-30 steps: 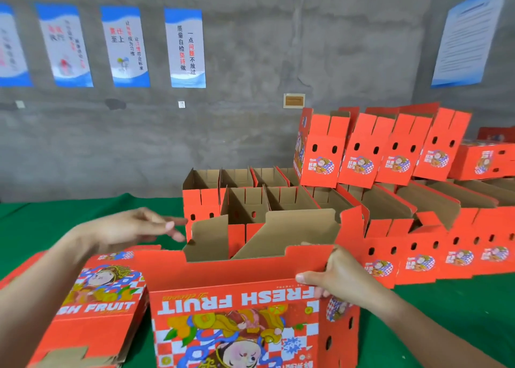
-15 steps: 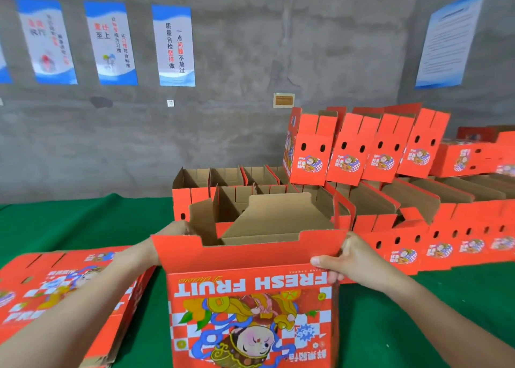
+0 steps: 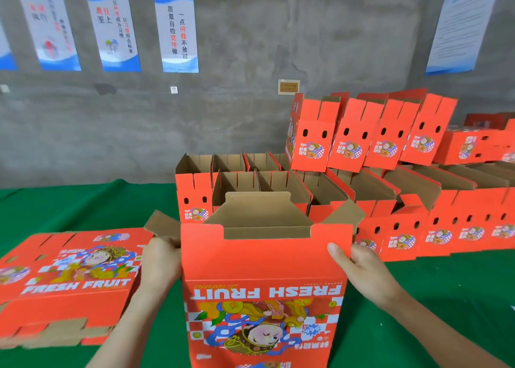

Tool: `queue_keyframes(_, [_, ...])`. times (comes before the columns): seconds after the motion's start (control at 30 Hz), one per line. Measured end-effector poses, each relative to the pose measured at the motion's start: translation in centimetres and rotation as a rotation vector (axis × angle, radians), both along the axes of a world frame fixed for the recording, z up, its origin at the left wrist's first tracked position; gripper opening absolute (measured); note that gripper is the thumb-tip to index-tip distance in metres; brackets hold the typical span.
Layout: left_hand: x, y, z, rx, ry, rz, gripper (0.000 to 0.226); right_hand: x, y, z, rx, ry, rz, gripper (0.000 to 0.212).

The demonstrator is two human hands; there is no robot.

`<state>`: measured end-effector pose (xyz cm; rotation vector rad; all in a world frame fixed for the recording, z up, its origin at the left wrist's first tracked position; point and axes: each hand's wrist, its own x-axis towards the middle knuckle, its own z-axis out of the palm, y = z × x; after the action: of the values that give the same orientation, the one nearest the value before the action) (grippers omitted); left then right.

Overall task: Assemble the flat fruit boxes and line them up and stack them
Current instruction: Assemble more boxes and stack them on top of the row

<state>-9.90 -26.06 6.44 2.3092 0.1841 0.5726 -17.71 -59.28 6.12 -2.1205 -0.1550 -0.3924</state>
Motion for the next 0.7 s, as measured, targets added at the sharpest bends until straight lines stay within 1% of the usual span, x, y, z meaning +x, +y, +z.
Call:
queue_keyframes(0.07, [-0.5, -0.7, 0.1, -0.069, -0.047, -0.003, 0.009, 0.4, 0.3, -0.7, 0.076, -0.012, -0.057, 0.061])
queue_keyframes(0.13, [-1.2, -1.2, 0.4, -0.086, -0.037, 0.014, 0.008, 0.9, 0.3, -0.9, 0.154, 0.032, -0.1, 0.065])
queue_keyframes(0.23, [-1.2, -1.1, 0.3, -0.168, -0.077, 0.052, 0.013, 1.6, 0.2, -0.3, 0.311, 0.078, -0.143, 0.056])
queue_keyframes(0.33, [-1.6, -1.6, -0.7, -0.236, -0.11, 0.117, 0.018, 2.1, -0.1, -0.3, 0.368, 0.112, -0.155, 0.043])
queue_keyframes(0.4, [-1.9, -2.0, -1.6, -0.272, -0.119, 0.163, 0.02, 2.0, -0.1, -0.5, 0.336, 0.121, -0.177, 0.032])
queue_keyframes(0.47, [-2.1, -2.1, -2.0, -0.299, -0.11, 0.157, 0.022, 2.1, -0.1, -0.7, 0.278, 0.118, -0.184, 0.028])
queue_keyframes(0.53, [-2.4, -1.9, -2.0, -0.329, -0.076, 0.073, 0.025, 2.3, -0.1, -0.8, 0.238, 0.126, -0.185, 0.028])
queue_keyframes(0.6, [-2.8, -1.7, -1.5, -0.354, -0.024, -0.043, 0.039, 2.7, 0.0, -1.0, 0.17, 0.122, -0.201, 0.026])
queue_keyframes(0.63, [-3.0, -1.6, -1.3, -0.331, -0.01, -0.086, 0.047, 2.9, 0.1, -1.1, 0.126, 0.109, -0.218, 0.024])
queue_keyframes(0.7, [-3.4, -1.5, -0.9, -0.181, 0.004, -0.113, 0.058, 2.9, 0.4, -1.1, 0.042, 0.068, -0.244, 0.014])
